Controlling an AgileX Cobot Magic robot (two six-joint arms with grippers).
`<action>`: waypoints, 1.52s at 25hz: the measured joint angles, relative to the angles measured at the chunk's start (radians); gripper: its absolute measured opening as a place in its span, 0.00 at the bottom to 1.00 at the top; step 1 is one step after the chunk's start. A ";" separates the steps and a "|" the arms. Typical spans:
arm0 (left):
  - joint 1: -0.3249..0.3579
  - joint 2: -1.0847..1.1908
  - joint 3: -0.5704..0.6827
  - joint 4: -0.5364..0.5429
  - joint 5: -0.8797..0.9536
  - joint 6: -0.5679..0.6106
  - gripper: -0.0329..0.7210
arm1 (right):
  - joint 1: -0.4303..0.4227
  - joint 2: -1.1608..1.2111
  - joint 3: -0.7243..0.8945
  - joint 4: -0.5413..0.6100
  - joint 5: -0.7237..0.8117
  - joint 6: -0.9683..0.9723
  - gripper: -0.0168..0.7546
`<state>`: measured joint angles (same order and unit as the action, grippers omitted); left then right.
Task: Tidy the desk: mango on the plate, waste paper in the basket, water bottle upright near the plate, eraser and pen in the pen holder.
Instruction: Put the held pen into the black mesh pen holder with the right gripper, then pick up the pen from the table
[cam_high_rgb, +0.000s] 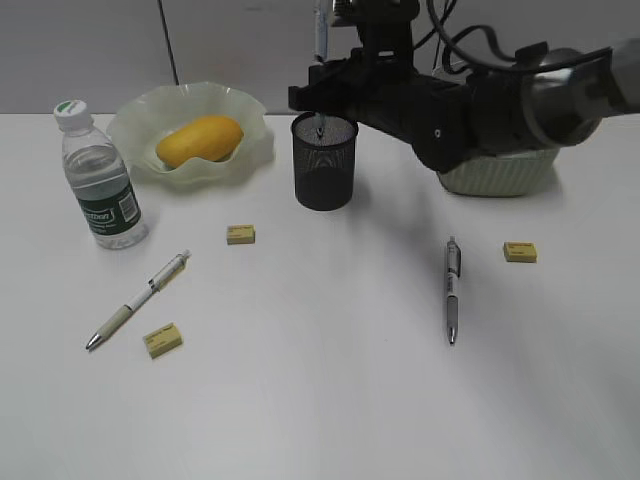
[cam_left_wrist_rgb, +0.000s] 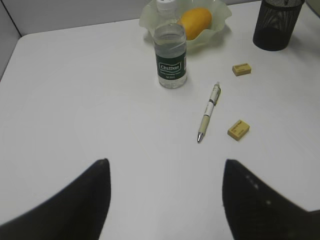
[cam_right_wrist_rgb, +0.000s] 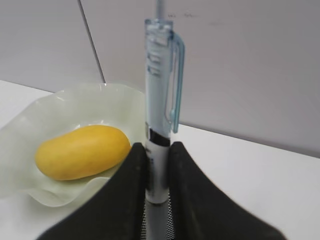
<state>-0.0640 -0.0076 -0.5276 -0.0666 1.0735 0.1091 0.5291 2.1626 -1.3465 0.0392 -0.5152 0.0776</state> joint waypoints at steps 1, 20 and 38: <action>0.000 0.000 0.000 0.000 0.000 0.000 0.75 | 0.000 0.015 0.000 0.001 -0.012 -0.010 0.18; 0.000 0.000 0.000 0.000 0.000 0.000 0.72 | 0.000 -0.040 -0.047 0.022 0.200 -0.036 0.77; 0.000 0.000 0.000 0.000 0.000 0.000 0.71 | 0.002 -0.265 -0.053 0.018 1.260 -0.037 0.78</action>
<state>-0.0640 -0.0076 -0.5276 -0.0666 1.0735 0.1091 0.5309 1.8971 -1.3991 0.0567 0.7446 0.0402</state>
